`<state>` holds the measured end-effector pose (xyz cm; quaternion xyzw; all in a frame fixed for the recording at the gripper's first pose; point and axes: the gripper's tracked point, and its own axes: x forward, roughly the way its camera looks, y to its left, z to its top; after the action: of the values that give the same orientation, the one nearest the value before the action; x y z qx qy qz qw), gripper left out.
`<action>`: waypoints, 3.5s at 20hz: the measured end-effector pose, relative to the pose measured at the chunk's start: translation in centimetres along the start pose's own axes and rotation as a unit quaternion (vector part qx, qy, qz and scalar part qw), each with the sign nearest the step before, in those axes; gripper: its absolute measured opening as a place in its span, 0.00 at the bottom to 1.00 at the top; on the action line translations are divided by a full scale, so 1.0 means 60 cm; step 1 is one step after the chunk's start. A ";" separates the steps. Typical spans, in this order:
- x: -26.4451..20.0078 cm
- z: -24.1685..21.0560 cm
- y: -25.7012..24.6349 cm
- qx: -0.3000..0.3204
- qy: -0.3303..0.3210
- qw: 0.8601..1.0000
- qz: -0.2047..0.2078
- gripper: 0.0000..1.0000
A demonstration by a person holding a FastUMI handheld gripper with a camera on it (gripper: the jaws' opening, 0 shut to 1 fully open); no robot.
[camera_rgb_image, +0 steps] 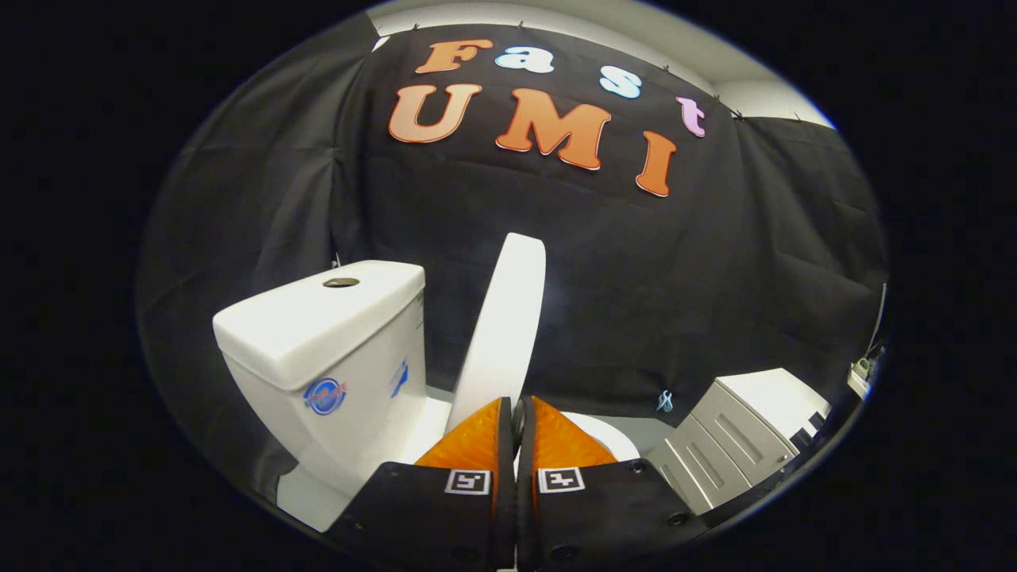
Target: Open the toilet lid.
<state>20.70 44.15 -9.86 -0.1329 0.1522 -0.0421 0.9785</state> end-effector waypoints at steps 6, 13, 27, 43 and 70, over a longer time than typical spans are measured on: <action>-0.008 0.022 0.106 -0.047 -0.013 0.998 0.031 0.08; -0.014 0.022 0.180 -0.064 -0.014 0.996 0.056 0.08; -0.026 0.053 0.153 0.015 -0.037 0.991 0.125 0.38; -0.017 0.153 -0.270 0.103 -0.134 0.982 0.083 0.93; -0.175 0.000 -0.739 0.104 -0.112 0.988 0.002 0.92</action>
<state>8.88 2.80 5.27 -0.0338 0.0371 -0.0411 0.9979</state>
